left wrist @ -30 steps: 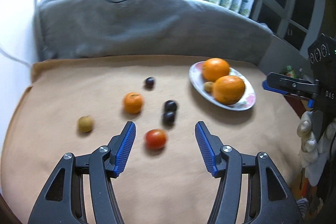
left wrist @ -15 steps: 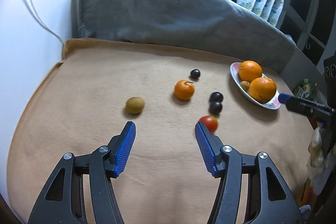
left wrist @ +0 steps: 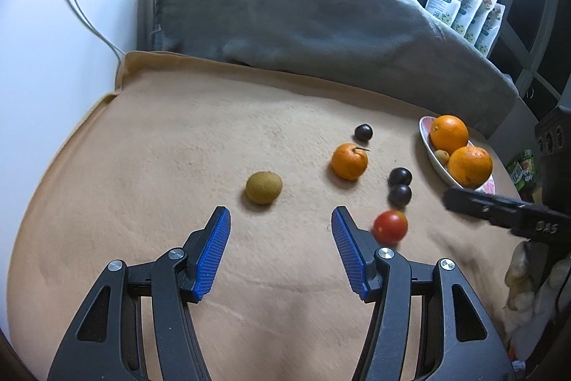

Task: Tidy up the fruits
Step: 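Lift the right tool away and move both tools toward the loose fruits, then close the left tool on the green-brown fruit while the right tool grasps a dark plum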

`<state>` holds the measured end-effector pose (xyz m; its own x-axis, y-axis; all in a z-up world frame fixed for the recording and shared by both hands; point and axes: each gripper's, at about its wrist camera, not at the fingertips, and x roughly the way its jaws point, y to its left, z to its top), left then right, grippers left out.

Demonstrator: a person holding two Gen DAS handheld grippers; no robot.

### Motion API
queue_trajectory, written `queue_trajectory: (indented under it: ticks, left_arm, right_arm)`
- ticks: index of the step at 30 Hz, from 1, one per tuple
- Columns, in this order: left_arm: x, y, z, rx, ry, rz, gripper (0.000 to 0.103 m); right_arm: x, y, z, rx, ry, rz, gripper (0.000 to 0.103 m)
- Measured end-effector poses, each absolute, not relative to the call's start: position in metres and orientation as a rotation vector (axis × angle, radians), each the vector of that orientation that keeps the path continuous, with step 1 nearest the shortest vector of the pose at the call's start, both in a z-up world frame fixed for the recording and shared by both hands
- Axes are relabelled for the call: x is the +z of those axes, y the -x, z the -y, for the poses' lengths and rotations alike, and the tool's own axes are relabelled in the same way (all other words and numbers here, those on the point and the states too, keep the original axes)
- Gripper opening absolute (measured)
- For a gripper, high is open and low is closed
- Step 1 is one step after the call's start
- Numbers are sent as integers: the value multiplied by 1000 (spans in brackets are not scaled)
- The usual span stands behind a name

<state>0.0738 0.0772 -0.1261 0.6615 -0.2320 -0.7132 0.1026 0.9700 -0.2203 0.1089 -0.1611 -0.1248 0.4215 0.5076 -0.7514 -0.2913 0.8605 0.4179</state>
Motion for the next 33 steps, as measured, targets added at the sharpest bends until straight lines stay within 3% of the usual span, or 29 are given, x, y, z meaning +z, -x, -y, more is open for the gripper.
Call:
queue_trajectory:
  ticks: [12,33]
  left_arm:
    - [-139,-94,-82,-198,177,-857,58]
    - [-156,-119,-79,-189,161,-908,53]
  right_arm:
    - [-145,-125,146,448,-180,-1043,37]
    - [-158,-139,132,423,-124,-1056,30]
